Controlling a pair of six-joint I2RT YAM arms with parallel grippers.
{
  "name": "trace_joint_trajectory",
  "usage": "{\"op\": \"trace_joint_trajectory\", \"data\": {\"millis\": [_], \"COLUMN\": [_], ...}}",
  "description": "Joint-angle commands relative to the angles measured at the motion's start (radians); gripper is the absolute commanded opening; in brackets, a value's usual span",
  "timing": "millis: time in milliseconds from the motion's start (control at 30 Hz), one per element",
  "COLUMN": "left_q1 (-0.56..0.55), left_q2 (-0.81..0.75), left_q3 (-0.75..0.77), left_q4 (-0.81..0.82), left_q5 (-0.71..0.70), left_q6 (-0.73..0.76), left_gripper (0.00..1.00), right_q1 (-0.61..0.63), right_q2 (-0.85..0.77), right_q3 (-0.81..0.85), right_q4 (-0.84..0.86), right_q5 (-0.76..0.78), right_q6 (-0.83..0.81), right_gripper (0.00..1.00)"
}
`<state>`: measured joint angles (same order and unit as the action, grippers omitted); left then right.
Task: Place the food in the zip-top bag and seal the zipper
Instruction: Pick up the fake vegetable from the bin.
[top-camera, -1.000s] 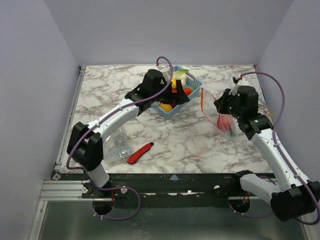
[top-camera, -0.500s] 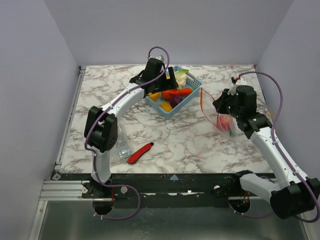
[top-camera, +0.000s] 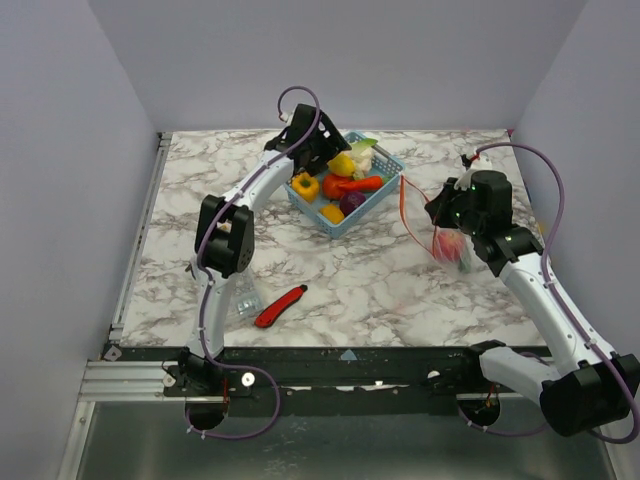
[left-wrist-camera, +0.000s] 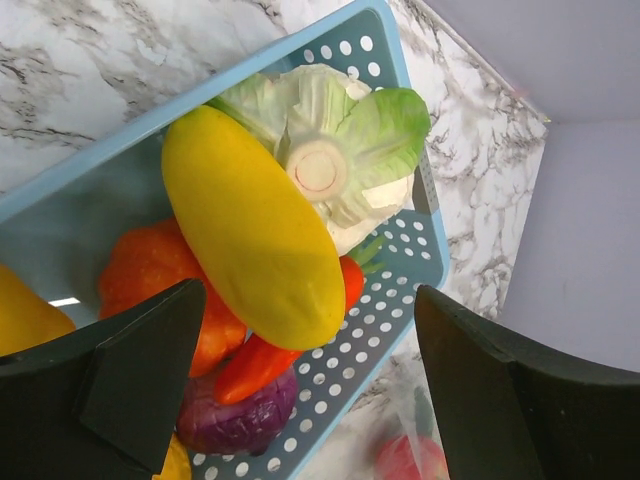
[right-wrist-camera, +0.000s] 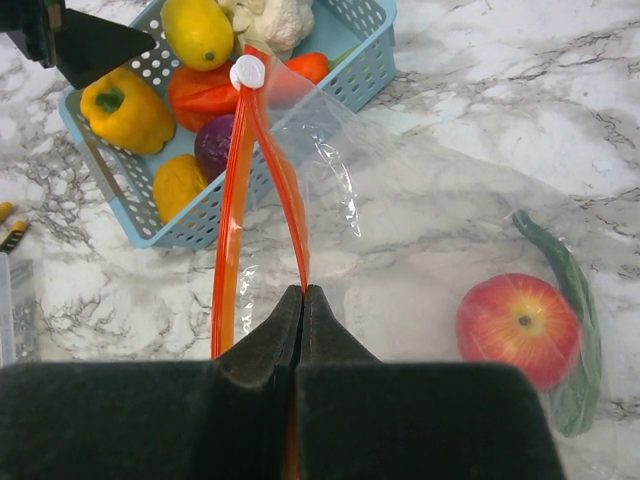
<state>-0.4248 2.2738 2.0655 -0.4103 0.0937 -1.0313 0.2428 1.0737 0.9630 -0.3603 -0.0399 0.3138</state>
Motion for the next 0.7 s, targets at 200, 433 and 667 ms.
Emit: {"op": "trace_joint_trajectory", "data": {"millis": [200, 433, 667], "left_q1": [-0.003, -0.003, -0.003], "left_q2": [0.092, 0.146, 0.145], "left_q3": [0.06, 0.076, 0.069], "left_q4": [-0.015, -0.015, -0.01], "left_q5": [-0.047, -0.048, -0.063], "left_q6": [-0.132, -0.181, -0.159], "left_gripper": [0.78, 0.76, 0.59], "right_q1": [0.002, 0.002, 0.002], "right_q2": [0.023, 0.022, 0.019], "right_q3": [0.013, 0.002, 0.002], "right_q4": [0.009, 0.017, 0.015], "right_q5": [-0.02, -0.021, -0.022], "right_q6": [0.001, 0.004, 0.005], "right_gripper": [0.0, 0.0, 0.0]}}
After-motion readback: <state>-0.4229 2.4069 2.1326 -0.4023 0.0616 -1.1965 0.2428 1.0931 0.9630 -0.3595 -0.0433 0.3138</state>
